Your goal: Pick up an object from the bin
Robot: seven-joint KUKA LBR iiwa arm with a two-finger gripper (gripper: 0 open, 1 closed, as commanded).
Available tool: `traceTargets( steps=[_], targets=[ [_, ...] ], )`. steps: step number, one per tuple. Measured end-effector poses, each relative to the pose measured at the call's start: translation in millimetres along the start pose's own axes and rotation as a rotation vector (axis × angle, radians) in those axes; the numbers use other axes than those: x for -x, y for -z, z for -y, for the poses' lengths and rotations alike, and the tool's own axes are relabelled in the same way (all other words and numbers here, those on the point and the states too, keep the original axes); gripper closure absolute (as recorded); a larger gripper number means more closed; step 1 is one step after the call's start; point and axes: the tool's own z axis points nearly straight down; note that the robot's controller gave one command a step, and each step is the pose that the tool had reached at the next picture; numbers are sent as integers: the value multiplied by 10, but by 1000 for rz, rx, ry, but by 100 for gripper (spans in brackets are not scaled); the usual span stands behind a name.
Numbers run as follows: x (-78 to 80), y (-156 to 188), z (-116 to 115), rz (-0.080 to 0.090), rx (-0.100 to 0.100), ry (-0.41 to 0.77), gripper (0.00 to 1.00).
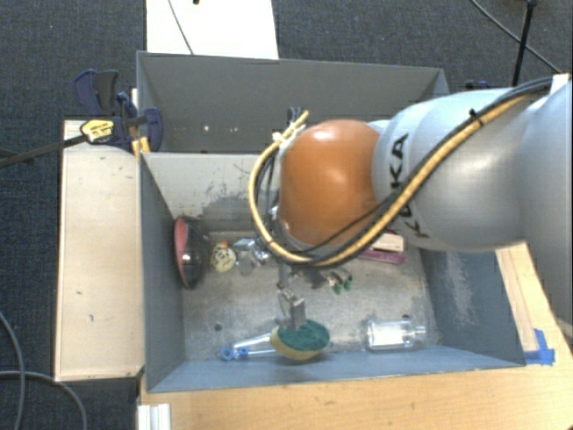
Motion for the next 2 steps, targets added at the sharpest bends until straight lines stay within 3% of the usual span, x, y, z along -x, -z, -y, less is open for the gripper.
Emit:
traceTargets(
  steps=[1,2],
  targets=[
    [-482,-504,184,-7,1,22,0],
    [-593,-914,501,7,0,39,0]
  ],
)
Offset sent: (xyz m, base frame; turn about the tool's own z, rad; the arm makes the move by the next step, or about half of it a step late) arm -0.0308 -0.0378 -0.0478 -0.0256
